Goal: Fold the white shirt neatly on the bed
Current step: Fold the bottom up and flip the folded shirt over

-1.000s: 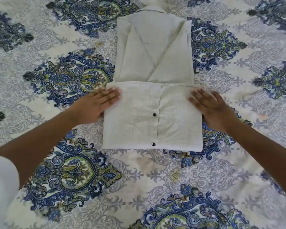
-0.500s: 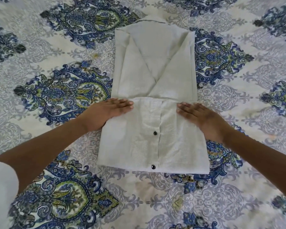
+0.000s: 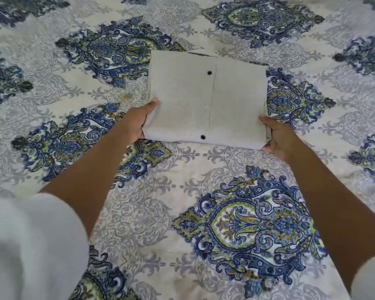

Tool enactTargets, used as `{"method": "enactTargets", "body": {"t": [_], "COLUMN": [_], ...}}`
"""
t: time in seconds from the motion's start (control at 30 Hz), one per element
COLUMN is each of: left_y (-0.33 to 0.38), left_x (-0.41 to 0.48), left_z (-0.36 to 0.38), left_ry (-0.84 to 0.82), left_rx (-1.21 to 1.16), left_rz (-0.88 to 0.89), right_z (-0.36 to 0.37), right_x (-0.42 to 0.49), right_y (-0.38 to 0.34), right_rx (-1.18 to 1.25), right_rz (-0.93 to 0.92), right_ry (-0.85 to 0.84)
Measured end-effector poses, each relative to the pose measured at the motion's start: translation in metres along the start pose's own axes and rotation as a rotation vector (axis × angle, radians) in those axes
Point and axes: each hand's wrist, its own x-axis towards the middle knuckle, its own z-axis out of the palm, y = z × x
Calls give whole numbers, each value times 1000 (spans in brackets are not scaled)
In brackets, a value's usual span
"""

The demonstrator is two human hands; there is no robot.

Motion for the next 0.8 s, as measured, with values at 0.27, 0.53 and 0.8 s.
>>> {"method": "enactTargets", "body": {"t": [0.27,0.53,0.8], "left_y": [57,51,34], "left_x": [17,44,4], "left_z": [15,11,0], "left_ry": [46,201,-9], "left_rx": [16,117,60], "left_rz": [222,223,-64], "right_z": [17,28,2], "right_x": [21,67,16], "right_y": [-49,-57,-48], "right_rx": [-4,3,-76], "right_rz": [-189,-89,86], "right_ry": [63,140,-75]}}
